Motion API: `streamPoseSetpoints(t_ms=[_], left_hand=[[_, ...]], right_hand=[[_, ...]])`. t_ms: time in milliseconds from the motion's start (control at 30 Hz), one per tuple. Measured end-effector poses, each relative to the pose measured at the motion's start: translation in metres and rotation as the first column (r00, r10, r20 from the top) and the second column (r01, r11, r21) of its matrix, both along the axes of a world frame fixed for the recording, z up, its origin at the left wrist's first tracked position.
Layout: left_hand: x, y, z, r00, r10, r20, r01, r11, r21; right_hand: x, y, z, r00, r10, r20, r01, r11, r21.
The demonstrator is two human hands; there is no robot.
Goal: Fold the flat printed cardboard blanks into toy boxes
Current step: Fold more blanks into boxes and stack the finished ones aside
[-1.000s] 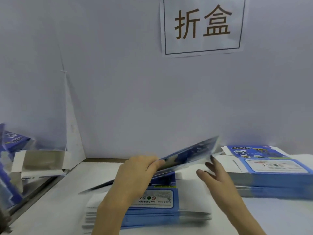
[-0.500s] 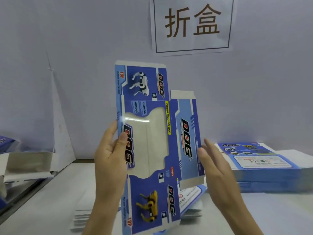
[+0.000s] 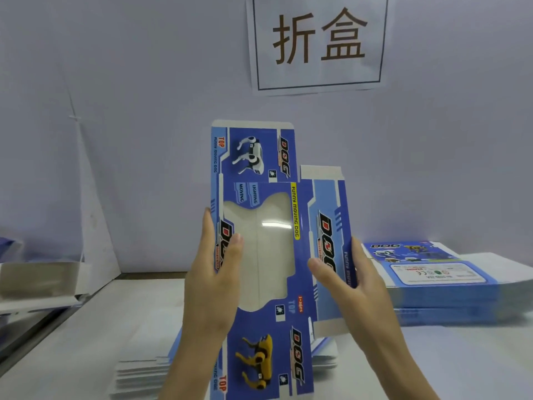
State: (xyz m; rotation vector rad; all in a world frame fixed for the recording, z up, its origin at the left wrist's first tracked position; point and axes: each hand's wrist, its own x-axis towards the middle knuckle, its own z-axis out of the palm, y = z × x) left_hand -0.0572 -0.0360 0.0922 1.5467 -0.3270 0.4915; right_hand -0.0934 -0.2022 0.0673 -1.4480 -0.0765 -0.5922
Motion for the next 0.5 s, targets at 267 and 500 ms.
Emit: streamPoseSetpoints(t_ms=[267, 500], left_hand=[[-0.002, -0.009, -0.004, 1.000, 0.009, -0.015, -0.008, 0.999, 0.046], [-0.002, -0.020, -0.011, 0.994, -0.097, -0.053, 0.104, 0.985, 0.139]], right_hand=[[0.000, 0.005, 0.001, 0.998, -0.032, -0.062, 0.027, 0.996, -0.085], [-0.003, 0.015, -0.001, 0.968, 0.200, -0.151, -0.203, 0.979, -0.008]])
